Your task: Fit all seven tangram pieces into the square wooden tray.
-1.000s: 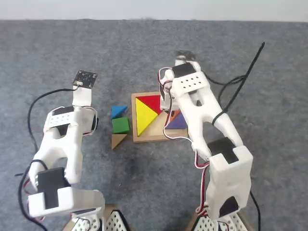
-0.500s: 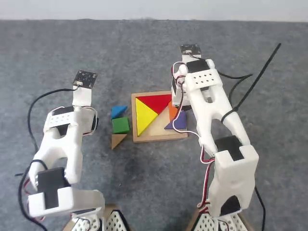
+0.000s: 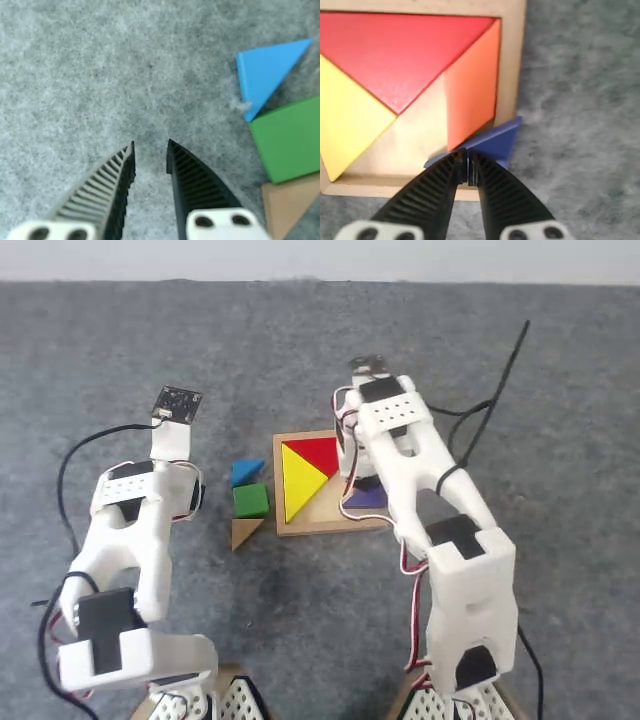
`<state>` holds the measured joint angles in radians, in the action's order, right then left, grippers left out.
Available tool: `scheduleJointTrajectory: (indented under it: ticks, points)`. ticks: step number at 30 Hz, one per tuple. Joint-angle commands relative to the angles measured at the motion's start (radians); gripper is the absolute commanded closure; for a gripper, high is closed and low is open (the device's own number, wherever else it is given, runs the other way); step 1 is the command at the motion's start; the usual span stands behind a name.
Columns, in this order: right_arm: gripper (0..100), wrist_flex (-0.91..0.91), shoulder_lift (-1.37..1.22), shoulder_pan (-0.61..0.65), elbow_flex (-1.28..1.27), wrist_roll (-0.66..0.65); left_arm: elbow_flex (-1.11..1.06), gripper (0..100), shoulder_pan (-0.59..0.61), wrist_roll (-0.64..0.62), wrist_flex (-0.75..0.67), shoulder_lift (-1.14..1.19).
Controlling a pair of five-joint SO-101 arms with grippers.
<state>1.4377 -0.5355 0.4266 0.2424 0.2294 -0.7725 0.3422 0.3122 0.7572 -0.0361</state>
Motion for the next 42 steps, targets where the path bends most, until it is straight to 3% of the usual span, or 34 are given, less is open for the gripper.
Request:
scheduleJointTrajectory:
  ticks: [1,13,25,42]
  points:
    - [99.1,-0.012,-0.001,0.028,0.023,-0.017,0.005,90,0.003,0.002,-0.012,-0.054]
    - [99.1,0.039,0.127,0.051,0.021,-0.115,0.005,90,0.003,0.002,-0.012,-0.054]
    - [99.1,-0.064,0.194,-0.025,-0.107,-0.109,0.005,90,0.003,0.002,-0.014,-0.054]
    - [99.0,-0.202,0.194,0.025,-0.284,-0.017,0.005,90,0.003,0.0,-0.014,-0.054]
